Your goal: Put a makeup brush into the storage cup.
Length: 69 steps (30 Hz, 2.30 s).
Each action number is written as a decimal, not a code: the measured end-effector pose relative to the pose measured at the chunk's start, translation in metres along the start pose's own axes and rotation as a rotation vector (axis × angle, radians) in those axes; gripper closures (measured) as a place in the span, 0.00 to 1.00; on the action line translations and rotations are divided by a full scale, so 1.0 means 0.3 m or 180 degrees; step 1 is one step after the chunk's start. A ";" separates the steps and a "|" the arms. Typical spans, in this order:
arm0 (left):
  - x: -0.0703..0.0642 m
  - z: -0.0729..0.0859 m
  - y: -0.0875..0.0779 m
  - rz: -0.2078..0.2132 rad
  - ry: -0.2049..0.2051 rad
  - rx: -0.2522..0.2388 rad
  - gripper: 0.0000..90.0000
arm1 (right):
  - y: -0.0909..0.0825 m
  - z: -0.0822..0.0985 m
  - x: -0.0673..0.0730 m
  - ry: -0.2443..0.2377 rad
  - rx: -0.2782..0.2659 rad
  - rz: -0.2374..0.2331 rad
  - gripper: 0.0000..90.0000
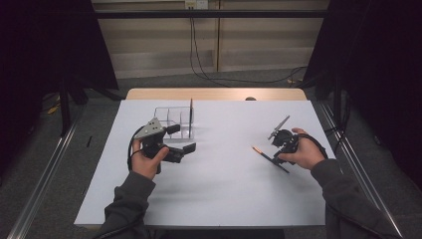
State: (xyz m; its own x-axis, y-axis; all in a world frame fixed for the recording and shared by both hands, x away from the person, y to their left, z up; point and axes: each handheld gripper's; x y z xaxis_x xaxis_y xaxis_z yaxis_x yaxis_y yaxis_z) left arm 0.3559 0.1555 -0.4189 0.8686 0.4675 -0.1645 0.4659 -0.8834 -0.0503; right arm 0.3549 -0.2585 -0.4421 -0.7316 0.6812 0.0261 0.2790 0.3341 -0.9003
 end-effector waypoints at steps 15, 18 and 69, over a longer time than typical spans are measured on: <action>0.000 0.001 0.003 -0.0007 -0.0019 -0.0015 0.02 | 0.013 0.023 -0.002 0.0058 0.0176 -0.0019 0.88; 0.001 0.002 0.000 -0.0025 -0.0011 0.0013 0.02 | 0.012 0.025 -0.009 0.0092 0.0163 -0.0037 0.90; -0.008 0.014 0.016 0.0010 -0.0044 0.0055 0.01 | -0.041 0.035 0.002 0.0311 -0.0521 -0.0131 0.94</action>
State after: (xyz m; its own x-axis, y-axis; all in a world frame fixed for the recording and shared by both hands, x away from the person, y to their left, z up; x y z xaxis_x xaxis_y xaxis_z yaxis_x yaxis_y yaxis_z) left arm 0.3553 0.1499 -0.4230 0.8676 0.4642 -0.1783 0.4601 -0.8854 -0.0667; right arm 0.3446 -0.2690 -0.4356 -0.6828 0.7222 0.1106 0.3534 0.4590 -0.8152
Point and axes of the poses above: each handheld gripper's, and its own axes: y roughly forward along the jaws, z roughly out of its underside, x roughly to its left, and after that the axes turned 11 degrees about -x, right-handed
